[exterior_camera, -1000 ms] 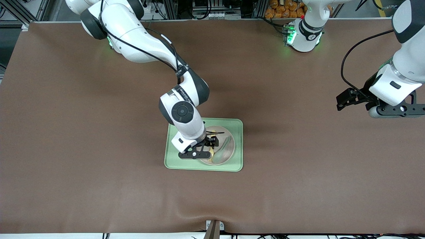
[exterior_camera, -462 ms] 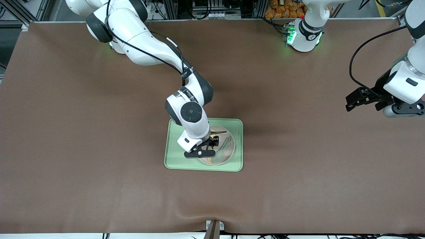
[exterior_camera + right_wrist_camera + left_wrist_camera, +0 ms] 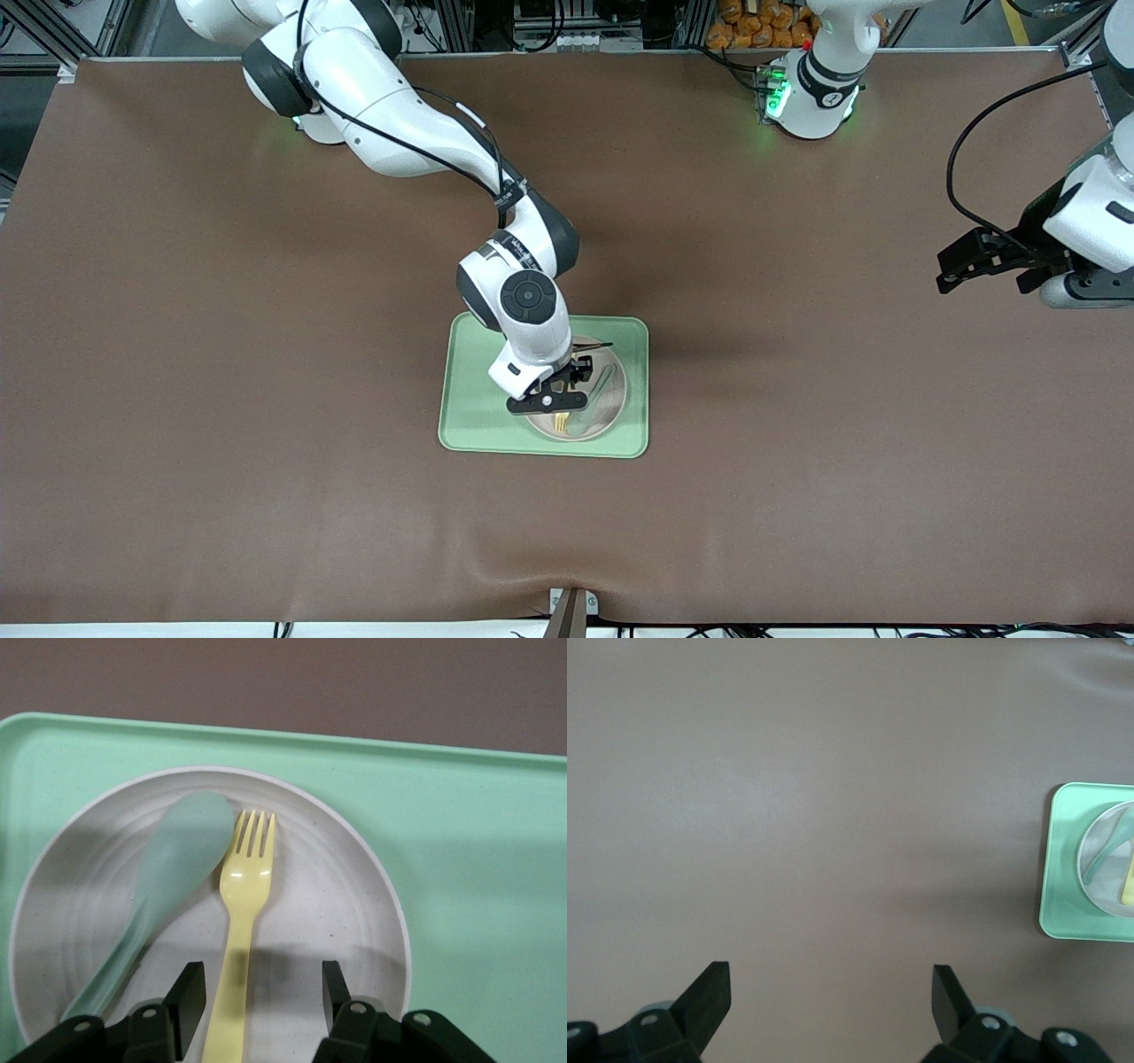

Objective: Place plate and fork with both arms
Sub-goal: 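Lower the right gripper onto the yellow fork and grasp its handle, then lift the yellow fork with the right gripper and move it beside the plate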

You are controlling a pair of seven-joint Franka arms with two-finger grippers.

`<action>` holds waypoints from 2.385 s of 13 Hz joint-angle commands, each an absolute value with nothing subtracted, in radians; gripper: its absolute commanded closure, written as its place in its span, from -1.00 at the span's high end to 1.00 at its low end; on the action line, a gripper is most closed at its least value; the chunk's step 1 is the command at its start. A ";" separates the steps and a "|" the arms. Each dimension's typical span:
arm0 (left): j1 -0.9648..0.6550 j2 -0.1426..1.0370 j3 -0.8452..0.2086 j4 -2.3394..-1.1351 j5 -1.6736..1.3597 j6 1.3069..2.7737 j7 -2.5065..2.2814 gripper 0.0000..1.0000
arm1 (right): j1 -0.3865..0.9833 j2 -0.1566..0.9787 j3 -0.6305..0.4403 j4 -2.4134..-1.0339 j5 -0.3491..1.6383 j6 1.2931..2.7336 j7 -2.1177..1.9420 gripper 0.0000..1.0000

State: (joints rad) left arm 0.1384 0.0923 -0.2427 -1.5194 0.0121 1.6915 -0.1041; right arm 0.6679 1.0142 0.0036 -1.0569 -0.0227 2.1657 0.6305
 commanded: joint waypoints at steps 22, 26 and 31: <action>0.155 0.103 -0.244 -1.502 0.014 1.543 -0.092 1.00 | 0.698 1.069 -0.003 -1.019 -0.031 2.187 0.653 -0.97; -0.074 0.088 -0.039 -1.508 0.020 1.543 -0.103 1.00 | 0.681 1.055 0.005 -1.011 -0.028 2.126 0.652 -0.98; -0.100 -0.009 -0.002 -1.514 0.012 1.543 -0.092 1.00 | 0.666 1.040 0.012 -1.006 -0.006 2.059 0.650 -1.00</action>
